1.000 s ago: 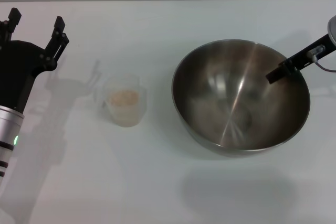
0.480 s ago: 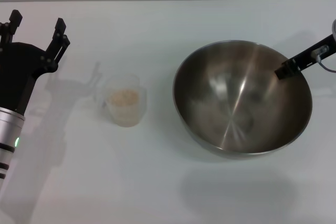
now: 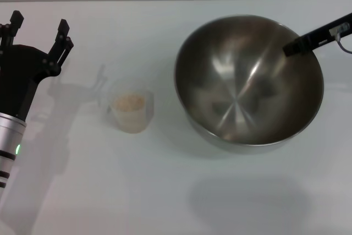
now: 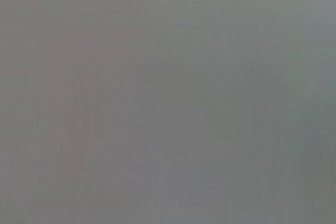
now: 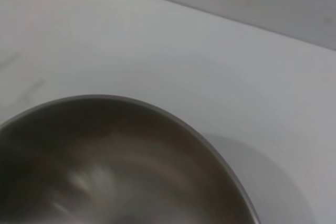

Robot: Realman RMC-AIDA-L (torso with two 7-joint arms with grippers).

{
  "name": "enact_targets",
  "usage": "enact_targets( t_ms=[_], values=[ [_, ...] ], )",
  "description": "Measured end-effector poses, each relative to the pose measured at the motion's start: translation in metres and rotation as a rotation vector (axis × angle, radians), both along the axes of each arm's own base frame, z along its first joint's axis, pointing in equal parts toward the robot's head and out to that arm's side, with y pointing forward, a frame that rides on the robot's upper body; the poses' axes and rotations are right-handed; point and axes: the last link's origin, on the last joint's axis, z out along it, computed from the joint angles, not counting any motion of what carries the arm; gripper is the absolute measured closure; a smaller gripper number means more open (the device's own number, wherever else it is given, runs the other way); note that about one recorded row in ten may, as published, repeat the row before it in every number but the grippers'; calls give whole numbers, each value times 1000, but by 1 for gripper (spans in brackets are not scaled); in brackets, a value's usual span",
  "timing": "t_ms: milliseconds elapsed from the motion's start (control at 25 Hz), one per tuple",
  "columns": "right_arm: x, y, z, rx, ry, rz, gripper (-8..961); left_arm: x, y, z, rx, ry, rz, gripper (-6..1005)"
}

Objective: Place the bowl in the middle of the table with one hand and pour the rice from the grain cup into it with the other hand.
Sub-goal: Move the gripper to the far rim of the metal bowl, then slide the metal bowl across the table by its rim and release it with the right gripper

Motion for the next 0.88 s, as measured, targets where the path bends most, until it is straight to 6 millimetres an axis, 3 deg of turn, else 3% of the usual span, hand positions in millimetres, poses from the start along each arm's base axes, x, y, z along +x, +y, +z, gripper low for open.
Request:
enact_targets(
  t_ms=[360,880],
  values=[
    [-8,-14,-9,-115,29,96,948,1,1,1,5,-2,-2,178],
    [-18,-27,-44,-278,-61,170,930,2,2,1,5,-2,-9,182]
  ],
)
